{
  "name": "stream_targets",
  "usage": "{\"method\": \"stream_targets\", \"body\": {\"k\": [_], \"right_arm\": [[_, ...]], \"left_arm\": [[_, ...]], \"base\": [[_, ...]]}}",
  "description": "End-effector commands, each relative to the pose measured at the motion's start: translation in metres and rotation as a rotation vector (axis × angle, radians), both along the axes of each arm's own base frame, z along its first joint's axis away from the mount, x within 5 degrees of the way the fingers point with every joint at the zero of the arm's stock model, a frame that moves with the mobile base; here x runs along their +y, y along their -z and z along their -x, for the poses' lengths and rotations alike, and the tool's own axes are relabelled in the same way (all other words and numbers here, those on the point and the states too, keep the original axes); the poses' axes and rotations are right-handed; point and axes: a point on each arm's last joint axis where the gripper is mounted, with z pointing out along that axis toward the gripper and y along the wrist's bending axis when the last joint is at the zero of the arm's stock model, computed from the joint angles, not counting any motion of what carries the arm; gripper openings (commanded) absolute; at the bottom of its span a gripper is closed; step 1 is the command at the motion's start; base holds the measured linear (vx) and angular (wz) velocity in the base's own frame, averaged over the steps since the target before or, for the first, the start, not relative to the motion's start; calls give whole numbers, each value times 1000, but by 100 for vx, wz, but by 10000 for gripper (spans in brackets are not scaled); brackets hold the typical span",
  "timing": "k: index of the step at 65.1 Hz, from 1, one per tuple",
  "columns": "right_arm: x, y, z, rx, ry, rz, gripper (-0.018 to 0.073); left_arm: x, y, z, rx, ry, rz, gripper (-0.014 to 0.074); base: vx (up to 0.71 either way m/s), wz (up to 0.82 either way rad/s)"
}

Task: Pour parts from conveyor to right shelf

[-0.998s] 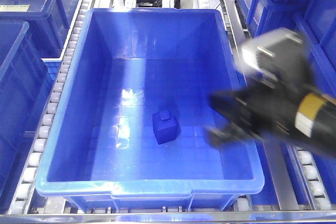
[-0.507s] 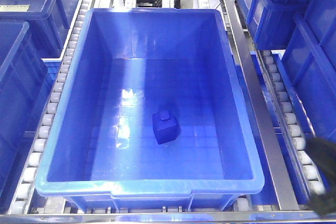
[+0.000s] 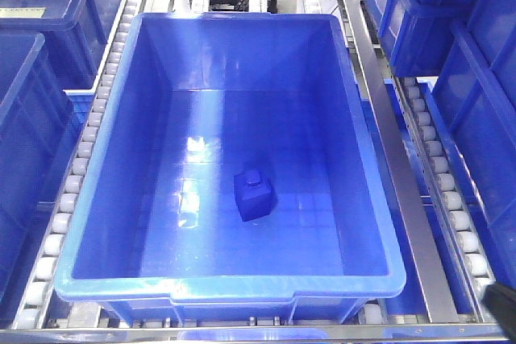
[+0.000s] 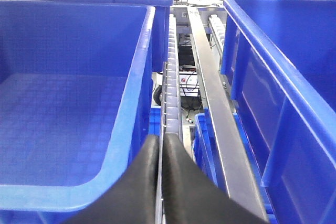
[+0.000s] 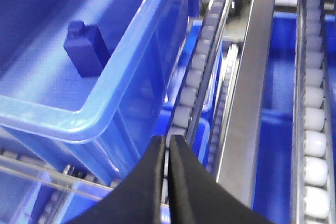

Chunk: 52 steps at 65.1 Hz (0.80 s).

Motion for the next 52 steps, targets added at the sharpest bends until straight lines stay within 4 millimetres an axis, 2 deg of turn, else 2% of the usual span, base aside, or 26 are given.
{"method": "stream_targets", "body": {"k": [1, 9, 18, 22, 35, 40, 52], "right_arm": [[-7, -13, 5, -139, 84, -29, -4], [-16, -12, 15, -222, 216, -38, -4], [-18, -4, 18, -239, 246, -39, -4], [-17, 5, 16, -217, 244, -35, -4], [-16, 55, 7, -127, 245, -18, -4], [-17, 49, 6, -189, 245, -23, -4], [-16, 48, 6, -198, 244, -30, -4]], "left_arm": [[0, -13, -1, -82, 2, 12, -6], [0, -13, -1, -82, 2, 12, -6], [0, -13, -1, -82, 2, 12, -6], [0, -13, -1, -82, 2, 12, -6], [0, -13, -1, -82, 2, 12, -6], [0, -13, -1, -82, 2, 12, -6], [0, -13, -1, -82, 2, 12, -6]], "base": [[0, 0], [0, 0], [0, 0], [0, 0], [0, 0], [0, 0], [0, 0]]}}
